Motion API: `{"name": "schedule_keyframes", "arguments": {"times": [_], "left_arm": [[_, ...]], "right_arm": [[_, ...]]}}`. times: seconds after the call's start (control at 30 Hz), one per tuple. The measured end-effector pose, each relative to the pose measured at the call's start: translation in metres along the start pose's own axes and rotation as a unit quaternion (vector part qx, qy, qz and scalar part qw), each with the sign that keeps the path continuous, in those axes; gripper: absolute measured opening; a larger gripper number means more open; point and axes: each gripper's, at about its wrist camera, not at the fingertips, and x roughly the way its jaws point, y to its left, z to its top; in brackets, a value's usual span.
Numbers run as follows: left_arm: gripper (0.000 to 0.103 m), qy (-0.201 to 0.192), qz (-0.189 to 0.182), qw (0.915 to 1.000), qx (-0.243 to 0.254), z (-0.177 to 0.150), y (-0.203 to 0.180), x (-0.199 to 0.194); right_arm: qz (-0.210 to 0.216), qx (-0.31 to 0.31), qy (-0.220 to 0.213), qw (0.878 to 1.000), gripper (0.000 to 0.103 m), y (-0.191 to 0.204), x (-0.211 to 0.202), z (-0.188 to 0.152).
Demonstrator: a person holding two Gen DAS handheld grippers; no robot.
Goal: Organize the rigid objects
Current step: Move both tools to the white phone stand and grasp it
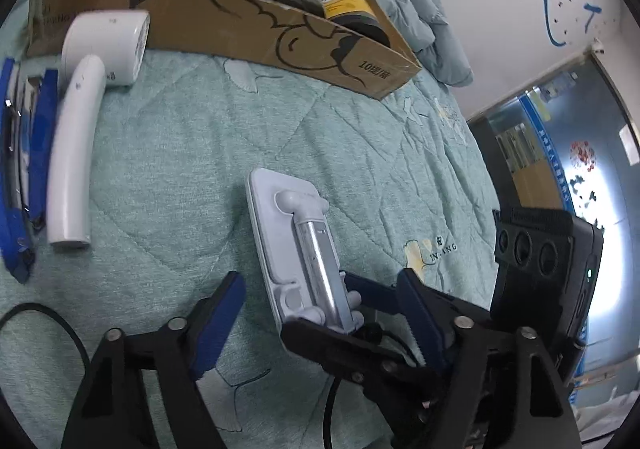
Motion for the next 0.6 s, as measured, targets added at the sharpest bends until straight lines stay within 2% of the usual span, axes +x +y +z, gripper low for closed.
{"name": "schedule_keyframes", "arguments": {"times": [0.03, 0.1, 0.23, 0.4, 0.6], "left_arm": [[0.056, 0.008, 0.000, 1.0000, -0.006, 0.001, 0.003, 0.004], [0.049, 0.022, -0.002, 0.9997, -0.010, 0.001, 0.004, 0.012], [0.039, 0.026, 0.023, 0.9994, -0.003, 0.000, 0.003, 0.016], [0.034, 0.021, 0.026, 0.9994, 0.006, 0.000, 0.004, 0.012], [0.031, -0.003, 0.024, 0.9996, 0.018, 0.002, 0.001, -0.006]], "right_arm": [[0.010, 0.002, 0.003, 1.000, 0.069, -0.001, 0.000, -0.001], [0.034, 0.011, 0.015, 0.999, 0.069, -0.004, 0.001, -0.002], [0.020, -0.013, 0.018, 1.000, 0.069, 0.004, 0.002, -0.006], [0.022, -0.020, 0.026, 0.999, 0.069, 0.009, 0.007, -0.002], [0.029, -0.028, 0.023, 0.999, 0.068, 0.018, 0.011, 0.001]]}}
